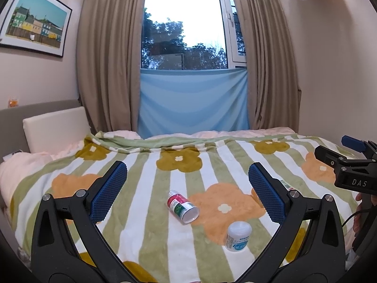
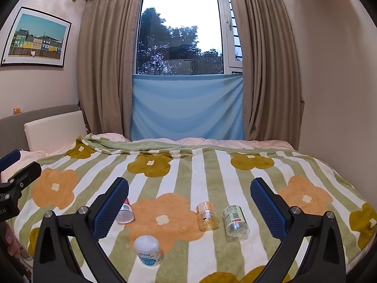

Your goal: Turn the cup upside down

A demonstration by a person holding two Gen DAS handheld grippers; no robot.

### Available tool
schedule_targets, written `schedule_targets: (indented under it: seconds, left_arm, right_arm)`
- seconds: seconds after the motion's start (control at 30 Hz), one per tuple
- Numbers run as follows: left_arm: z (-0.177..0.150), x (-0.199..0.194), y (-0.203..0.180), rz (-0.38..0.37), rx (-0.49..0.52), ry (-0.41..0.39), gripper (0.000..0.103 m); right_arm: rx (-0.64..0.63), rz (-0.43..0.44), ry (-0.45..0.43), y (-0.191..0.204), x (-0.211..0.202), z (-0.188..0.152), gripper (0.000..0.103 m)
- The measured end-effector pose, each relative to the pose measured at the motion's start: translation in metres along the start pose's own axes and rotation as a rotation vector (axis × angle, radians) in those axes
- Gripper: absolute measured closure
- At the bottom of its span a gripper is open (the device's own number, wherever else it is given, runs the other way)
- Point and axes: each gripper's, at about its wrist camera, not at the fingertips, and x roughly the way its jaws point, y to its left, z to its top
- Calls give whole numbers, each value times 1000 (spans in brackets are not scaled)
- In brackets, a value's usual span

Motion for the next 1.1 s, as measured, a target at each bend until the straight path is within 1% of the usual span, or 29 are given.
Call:
schedule_targets:
  seconds: [0.53, 0.7, 0.93, 1.1]
  left_arm:
    - [2, -2, -2, 5, 9, -5, 0]
    - [6, -3, -2, 7, 17, -19, 0]
    - [7, -4, -5, 47, 21, -33, 0]
    - [6, -7, -3, 49, 13, -50, 0]
  right_arm:
    - [2, 3, 0, 1, 1, 3, 0]
    - [2, 3, 2, 1, 2, 3, 0]
    - [2, 3, 1, 1, 2, 3, 0]
    - [2, 3, 1, 1, 2, 2, 0]
